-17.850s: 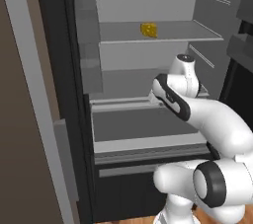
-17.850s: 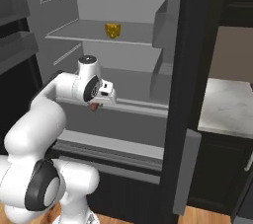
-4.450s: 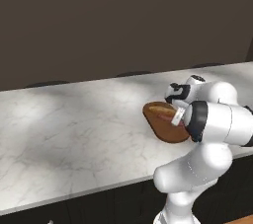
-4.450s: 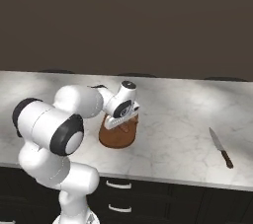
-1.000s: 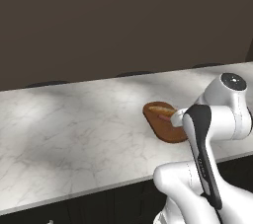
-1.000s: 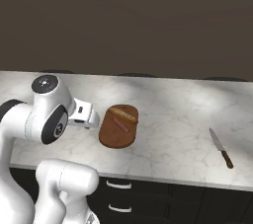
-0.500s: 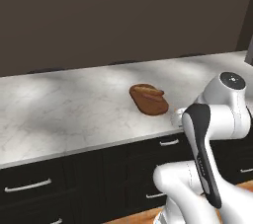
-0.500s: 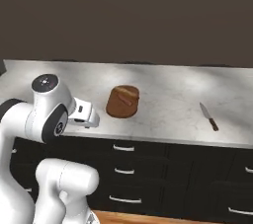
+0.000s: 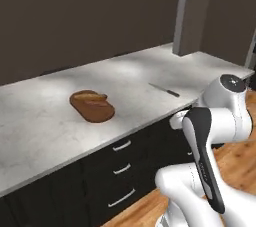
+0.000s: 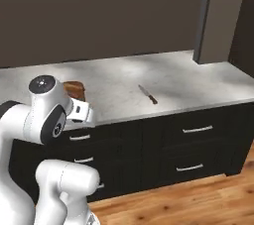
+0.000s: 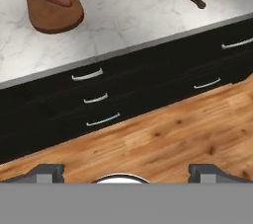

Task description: Retrieve the sausage and cheese from the fridge and place them on the cutting board on the counter.

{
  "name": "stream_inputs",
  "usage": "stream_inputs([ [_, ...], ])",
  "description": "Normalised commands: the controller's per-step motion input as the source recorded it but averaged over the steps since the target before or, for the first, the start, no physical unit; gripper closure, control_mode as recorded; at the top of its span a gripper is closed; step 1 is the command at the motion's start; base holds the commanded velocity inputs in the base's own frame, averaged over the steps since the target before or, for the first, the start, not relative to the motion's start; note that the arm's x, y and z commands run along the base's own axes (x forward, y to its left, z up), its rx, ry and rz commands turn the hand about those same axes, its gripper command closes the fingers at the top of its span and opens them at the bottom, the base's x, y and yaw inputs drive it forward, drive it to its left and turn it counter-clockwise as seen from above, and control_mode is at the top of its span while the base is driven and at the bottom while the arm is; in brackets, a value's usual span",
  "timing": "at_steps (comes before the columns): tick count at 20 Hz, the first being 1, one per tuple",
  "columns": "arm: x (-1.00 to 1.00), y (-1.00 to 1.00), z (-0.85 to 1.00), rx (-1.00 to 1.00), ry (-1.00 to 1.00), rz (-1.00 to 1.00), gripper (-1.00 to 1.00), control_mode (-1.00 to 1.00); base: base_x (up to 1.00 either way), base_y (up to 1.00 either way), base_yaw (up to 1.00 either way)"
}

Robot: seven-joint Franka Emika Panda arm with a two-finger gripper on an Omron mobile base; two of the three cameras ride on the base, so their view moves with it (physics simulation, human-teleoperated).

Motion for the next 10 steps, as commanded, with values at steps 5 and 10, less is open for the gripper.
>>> stream_inputs([
  [5, 0.0, 0.0, 0.0, 0.0, 0.0, 0.0, -1.0, 1.0, 0.07, -0.37, -0.78],
  [10, 0.0, 0.0, 0.0, 0.0, 0.0, 0.0, -1.0, 1.0, 0.13, -0.38, -0.76],
])
